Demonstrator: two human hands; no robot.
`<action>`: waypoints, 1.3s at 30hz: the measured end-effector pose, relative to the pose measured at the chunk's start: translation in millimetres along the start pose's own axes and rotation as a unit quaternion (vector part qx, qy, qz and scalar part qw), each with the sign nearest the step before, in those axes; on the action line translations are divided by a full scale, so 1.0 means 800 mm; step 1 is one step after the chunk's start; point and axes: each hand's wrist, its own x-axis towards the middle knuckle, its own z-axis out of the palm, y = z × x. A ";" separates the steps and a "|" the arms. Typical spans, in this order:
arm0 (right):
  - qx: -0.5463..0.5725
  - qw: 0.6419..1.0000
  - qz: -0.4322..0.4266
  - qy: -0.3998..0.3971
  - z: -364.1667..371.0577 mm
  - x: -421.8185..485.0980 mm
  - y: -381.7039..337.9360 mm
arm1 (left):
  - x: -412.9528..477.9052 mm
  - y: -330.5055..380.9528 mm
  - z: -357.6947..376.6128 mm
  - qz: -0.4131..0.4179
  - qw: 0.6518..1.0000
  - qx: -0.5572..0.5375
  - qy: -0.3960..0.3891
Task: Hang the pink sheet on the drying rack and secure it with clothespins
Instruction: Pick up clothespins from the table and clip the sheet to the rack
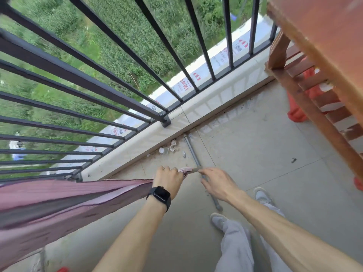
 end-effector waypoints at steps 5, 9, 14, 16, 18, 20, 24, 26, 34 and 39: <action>-0.066 0.995 0.044 0.065 -0.076 -0.110 -0.012 | -0.062 0.055 -0.042 -0.047 0.971 -0.234 0.026; -0.053 0.983 0.079 0.160 -0.132 -0.197 -0.023 | -0.099 0.095 -0.087 -0.026 0.941 -0.330 0.067; -0.064 0.936 0.117 0.325 -0.174 -0.345 -0.031 | -0.136 0.171 -0.160 0.066 0.931 -0.331 0.139; -0.062 0.917 0.143 0.367 -0.179 -0.391 -0.028 | -0.139 0.196 -0.186 0.092 0.930 -0.322 0.153; -0.046 0.907 0.199 0.368 -0.187 -0.442 -0.010 | -0.141 0.232 -0.221 0.135 0.930 -0.298 0.170; -0.032 0.891 0.252 0.377 -0.199 -0.487 0.017 | -0.140 0.271 -0.257 0.173 0.932 -0.255 0.191; -0.008 0.851 0.334 0.406 -0.239 -0.558 0.084 | -0.127 0.353 -0.336 0.231 0.931 -0.194 0.206; 0.014 0.831 0.365 0.420 -0.268 -0.579 0.123 | -0.112 0.392 -0.375 0.249 0.930 -0.164 0.213; 0.082 0.809 0.416 0.407 -0.423 -0.588 0.298 | 0.004 0.543 -0.535 0.284 0.926 -0.118 0.219; 0.088 0.811 0.417 0.400 -0.491 -0.539 0.391 | 0.090 0.614 -0.599 0.303 0.915 -0.087 0.251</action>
